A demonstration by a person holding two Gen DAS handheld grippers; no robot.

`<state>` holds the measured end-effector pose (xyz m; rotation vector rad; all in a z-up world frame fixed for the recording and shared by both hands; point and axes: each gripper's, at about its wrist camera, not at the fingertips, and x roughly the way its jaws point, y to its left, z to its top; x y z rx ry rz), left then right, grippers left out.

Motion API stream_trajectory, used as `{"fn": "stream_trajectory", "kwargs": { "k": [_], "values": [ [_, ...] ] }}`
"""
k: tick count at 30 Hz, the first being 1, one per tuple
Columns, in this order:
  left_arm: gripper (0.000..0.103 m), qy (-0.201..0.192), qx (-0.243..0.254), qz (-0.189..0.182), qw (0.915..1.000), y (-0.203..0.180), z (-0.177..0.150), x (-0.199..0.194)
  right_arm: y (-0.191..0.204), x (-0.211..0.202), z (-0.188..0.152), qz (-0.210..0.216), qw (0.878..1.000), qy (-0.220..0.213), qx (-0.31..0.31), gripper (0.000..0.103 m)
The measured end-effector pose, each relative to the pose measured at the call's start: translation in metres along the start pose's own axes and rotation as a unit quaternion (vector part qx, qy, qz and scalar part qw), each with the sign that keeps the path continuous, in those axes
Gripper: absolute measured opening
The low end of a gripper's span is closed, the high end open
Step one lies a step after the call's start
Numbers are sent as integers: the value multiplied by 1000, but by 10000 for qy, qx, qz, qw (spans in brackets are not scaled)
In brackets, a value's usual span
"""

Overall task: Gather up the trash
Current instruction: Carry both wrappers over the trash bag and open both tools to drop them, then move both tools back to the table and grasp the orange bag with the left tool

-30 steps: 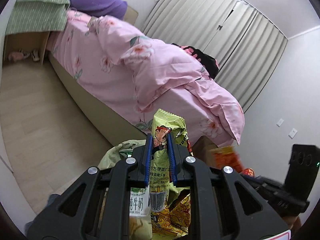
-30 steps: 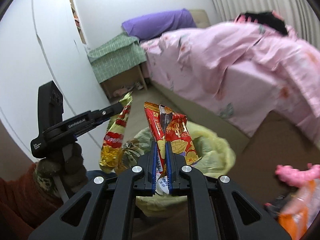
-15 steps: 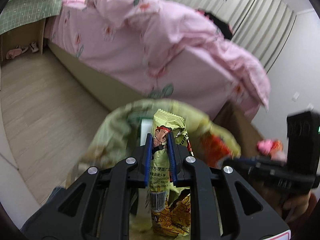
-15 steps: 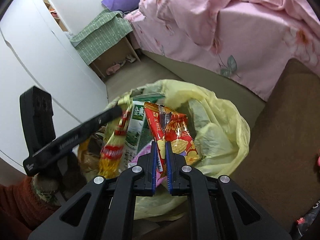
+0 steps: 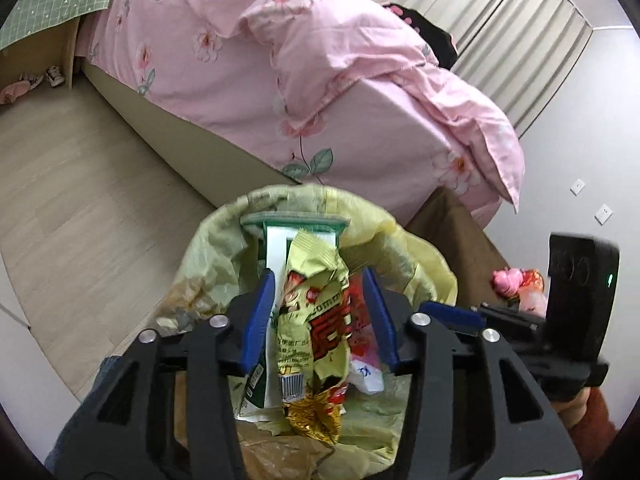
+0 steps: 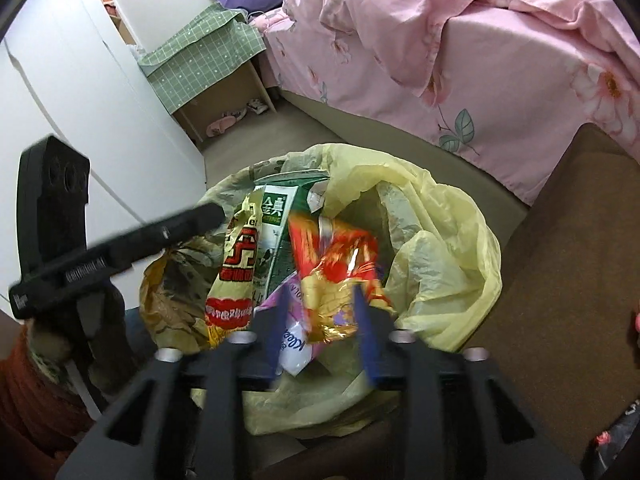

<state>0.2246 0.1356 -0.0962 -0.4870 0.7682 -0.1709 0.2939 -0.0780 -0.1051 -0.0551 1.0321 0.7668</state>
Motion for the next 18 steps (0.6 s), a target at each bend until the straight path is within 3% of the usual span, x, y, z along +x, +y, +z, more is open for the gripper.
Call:
{"fn": "stream_trajectory", "kwargs": {
  "k": [9, 15, 18],
  "values": [
    [44, -472, -181, 178, 9986, -13, 9, -44, 8, -63, -20, -278, 9982, -536, 68, 41],
    [45, -446, 454, -166, 9978, -69, -5, -54, 2, -142, -59, -860, 9903, -1084, 152, 41],
    [45, -279, 753, -366, 9961, -98, -14, -48, -7, -180, -87, -1270, 9830, -1289, 304, 49]
  ]
}}
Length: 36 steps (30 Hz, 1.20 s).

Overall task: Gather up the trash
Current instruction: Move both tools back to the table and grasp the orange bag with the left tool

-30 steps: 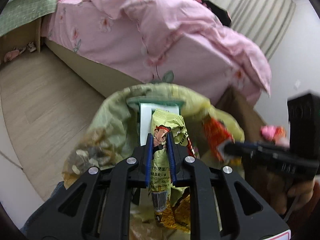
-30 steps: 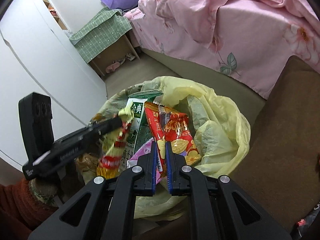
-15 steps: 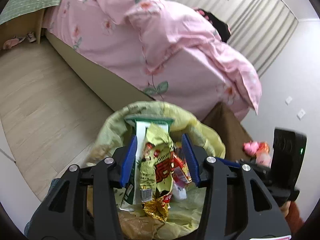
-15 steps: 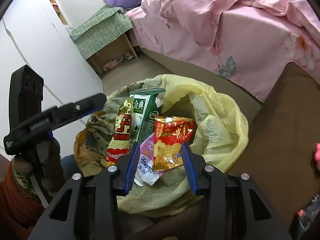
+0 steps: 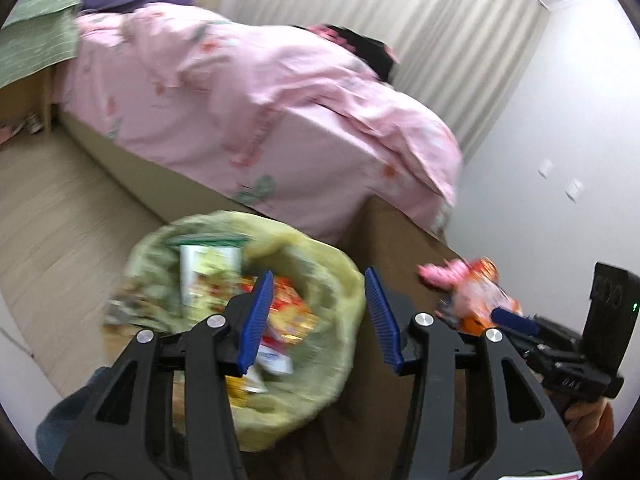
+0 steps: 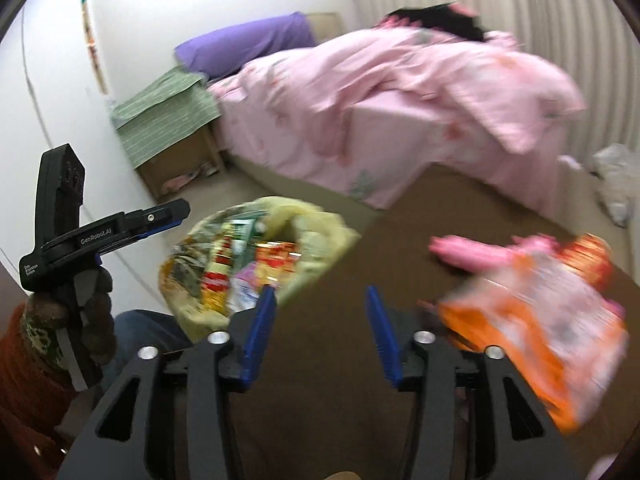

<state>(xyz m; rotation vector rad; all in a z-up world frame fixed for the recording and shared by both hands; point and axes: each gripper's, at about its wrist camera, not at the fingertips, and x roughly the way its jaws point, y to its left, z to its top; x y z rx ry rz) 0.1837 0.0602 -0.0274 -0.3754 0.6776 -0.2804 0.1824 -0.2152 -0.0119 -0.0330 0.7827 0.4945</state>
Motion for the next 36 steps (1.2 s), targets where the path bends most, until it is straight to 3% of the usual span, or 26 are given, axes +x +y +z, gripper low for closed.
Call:
{"fn": "stream_trajectory", "kwargs": {
  "k": [5, 12, 18, 23, 28, 31, 33, 36],
  "values": [
    [45, 297, 403, -313, 9983, -49, -11, 17, -40, -48, -33, -644, 9973, -131, 334, 56],
    [45, 626, 797, -651, 9927, -101, -27, 37, -92, -75, -71, -939, 9914, -254, 878, 66],
    [46, 929, 1204, -836, 9848, -136, -38, 64, -107, -83, -95, -947, 9916, -89, 876, 66],
    [46, 1078, 1438, -1028, 9783, -166, -33, 96, -111, -92, -113, -1197, 9897, -101, 780, 66],
    [46, 1336, 1507, -845, 9759, -194, -30, 144, -125, -101, -124, -1662, 9791, 124, 1170, 66],
    [45, 1508, 1563, -650, 9740, -201, -34, 166, -126, -105, -129, -1733, 9778, 123, 1176, 66],
    [27, 1602, 1574, -543, 9729, -202, -38, 173, -125, -106, -131, -1686, 9787, 162, 1156, 66],
    [18, 1607, 1496, -622, 9736, -198, -40, 163, -123, -107, -134, -1772, 9779, 177, 1097, 66]
  ]
}}
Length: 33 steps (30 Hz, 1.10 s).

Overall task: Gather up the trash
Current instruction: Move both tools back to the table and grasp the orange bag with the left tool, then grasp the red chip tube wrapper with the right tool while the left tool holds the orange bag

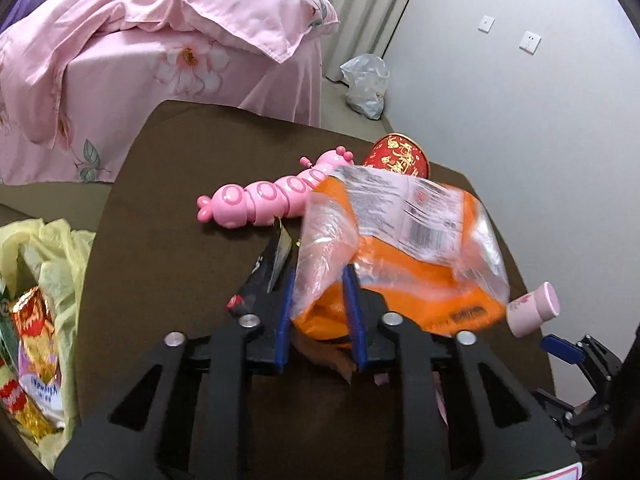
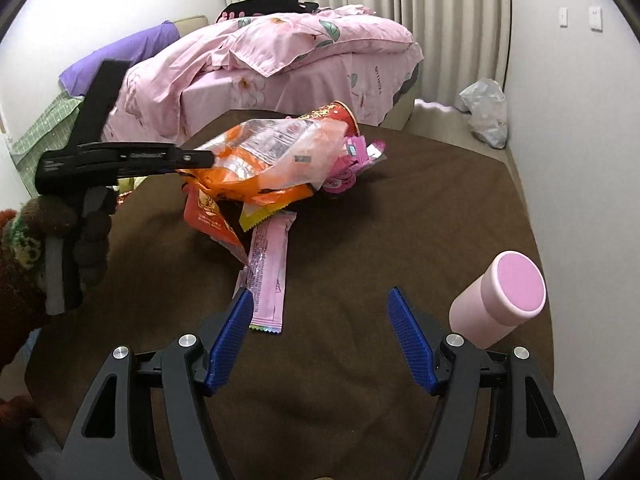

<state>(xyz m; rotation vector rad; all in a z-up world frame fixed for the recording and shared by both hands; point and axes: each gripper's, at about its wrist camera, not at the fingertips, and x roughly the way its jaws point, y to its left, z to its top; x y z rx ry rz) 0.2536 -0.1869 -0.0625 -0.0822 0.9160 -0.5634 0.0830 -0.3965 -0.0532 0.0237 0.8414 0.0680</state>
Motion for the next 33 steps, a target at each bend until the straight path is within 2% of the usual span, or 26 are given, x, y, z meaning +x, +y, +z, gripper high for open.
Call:
{"fn": "stream_trajectory", "kwargs": {
  "k": [3, 7, 10, 14, 19, 21, 23, 26, 29, 31, 33],
  "values": [
    [17, -215, -33, -19, 9998, 3, -8, -30, 2, 1, 0, -82, 10000, -25, -11, 66],
    [17, -477, -317, 1, 9984, 20, -18, -77, 10, 3, 1, 125, 9999, -95, 6, 66],
    [17, -547, -556, -18, 9969, 38, -32, -107, 19, 3, 5, 301, 9994, -163, -62, 66],
    [17, -442, -537, 92, 9975, 56, -62, -134, 32, 7, 12, 475, 9985, -149, -228, 66],
    [17, -249, -546, 276, 9978, 72, -96, -144, 59, 23, 16, 1183, 9917, 85, -505, 66],
    [17, -181, -544, 318, 9978, 75, -107, -145, 70, 32, 13, 1313, 9889, 180, -677, 66],
    [18, -105, -561, 283, 9980, 77, -116, -145, 80, 44, 12, 1340, 9867, 269, -880, 66],
    [18, -47, -625, 259, 9977, 79, -120, -144, 89, 63, 13, 1123, 9860, 430, -1152, 66],
    [21, -25, -693, 206, 9974, 81, -121, -143, 90, 71, 14, 1162, 9851, 539, -1146, 62],
    [25, -13, -705, 158, 9974, 81, -121, -143, 87, 69, 14, 1270, 9849, 523, -1056, 56],
    [27, 16, -700, 102, 9975, 80, -121, -142, 83, 65, 13, 1341, 9848, 533, -962, 44]
  ]
}}
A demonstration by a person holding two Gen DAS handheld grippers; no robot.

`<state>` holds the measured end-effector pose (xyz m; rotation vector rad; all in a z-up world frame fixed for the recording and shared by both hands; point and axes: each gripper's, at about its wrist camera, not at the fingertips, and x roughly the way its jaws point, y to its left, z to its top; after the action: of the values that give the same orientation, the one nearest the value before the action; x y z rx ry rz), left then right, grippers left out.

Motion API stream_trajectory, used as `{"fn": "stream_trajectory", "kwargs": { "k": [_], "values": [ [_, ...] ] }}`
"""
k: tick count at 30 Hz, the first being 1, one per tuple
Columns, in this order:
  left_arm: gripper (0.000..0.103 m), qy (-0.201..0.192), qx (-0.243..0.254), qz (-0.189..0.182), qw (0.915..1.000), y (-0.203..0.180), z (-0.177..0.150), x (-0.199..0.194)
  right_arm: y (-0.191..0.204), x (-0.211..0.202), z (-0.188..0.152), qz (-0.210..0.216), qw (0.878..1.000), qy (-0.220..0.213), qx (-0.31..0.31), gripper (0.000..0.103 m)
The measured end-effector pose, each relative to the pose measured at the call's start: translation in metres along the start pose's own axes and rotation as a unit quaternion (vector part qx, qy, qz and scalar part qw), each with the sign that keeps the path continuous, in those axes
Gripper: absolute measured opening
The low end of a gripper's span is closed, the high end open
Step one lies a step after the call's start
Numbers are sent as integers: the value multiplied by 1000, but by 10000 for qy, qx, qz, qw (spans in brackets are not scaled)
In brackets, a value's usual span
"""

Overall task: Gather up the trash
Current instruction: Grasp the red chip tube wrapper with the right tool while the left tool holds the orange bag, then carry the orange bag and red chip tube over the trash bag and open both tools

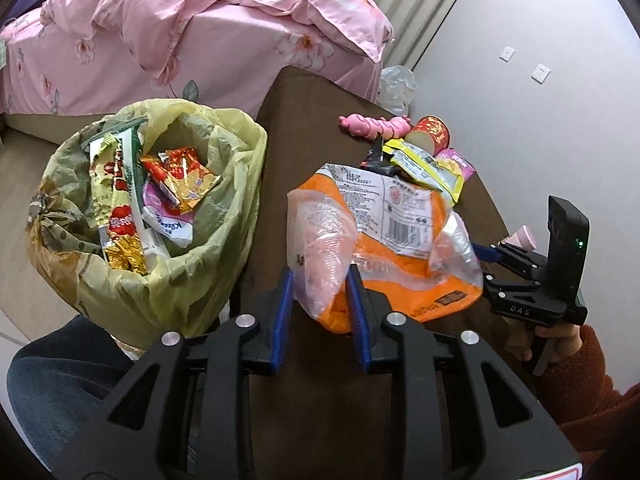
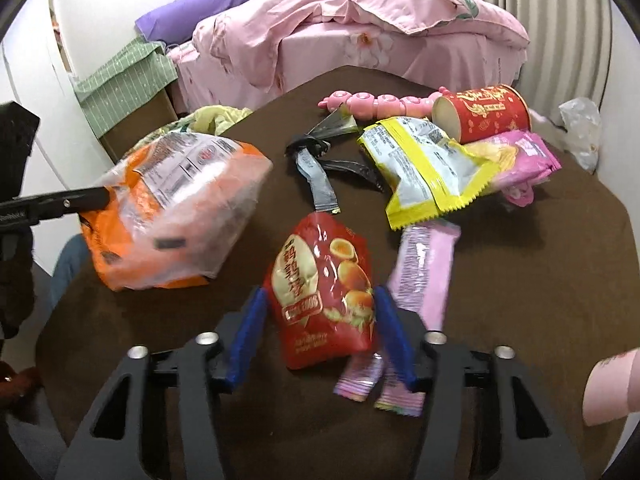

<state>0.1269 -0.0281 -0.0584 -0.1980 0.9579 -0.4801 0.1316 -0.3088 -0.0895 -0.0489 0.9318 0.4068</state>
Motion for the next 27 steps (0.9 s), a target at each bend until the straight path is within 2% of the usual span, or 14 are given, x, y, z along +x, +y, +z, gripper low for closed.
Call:
{"fn": "stream_trajectory", "kwargs": {
  "k": [2, 3, 7, 12, 17, 21, 25, 27],
  "values": [
    [29, 12, 45, -28, 10000, -3, -1, 1, -2, -3, -4, -50, 9999, 17, 89, 33],
    [29, 13, 61, -36, 10000, -3, -1, 2, -5, -6, -7, -88, 9999, 20, 144, 31],
    [36, -20, 107, -155, 9998, -8, 0, 0, -13, -22, -16, -186, 9991, -123, 368, 31],
    [45, -263, 131, -427, 9987, -13, 6, -9, -21, -44, -20, -302, 9972, -382, 562, 31],
    [45, -323, 106, -278, 9990, -15, 20, -4, -19, -57, -20, -258, 9964, -590, 555, 31],
    [45, -140, -133, -242, 9995, -8, 30, 11, -13, -62, -20, -278, 9964, -656, 467, 31],
    [45, 413, -501, -141, 9978, 3, 27, 33, -11, -65, -22, -271, 9962, -687, 458, 31],
    [39, 543, -545, -149, 9969, 6, 21, 39, -11, -68, -24, -278, 9960, -705, 480, 31]
  ]
}}
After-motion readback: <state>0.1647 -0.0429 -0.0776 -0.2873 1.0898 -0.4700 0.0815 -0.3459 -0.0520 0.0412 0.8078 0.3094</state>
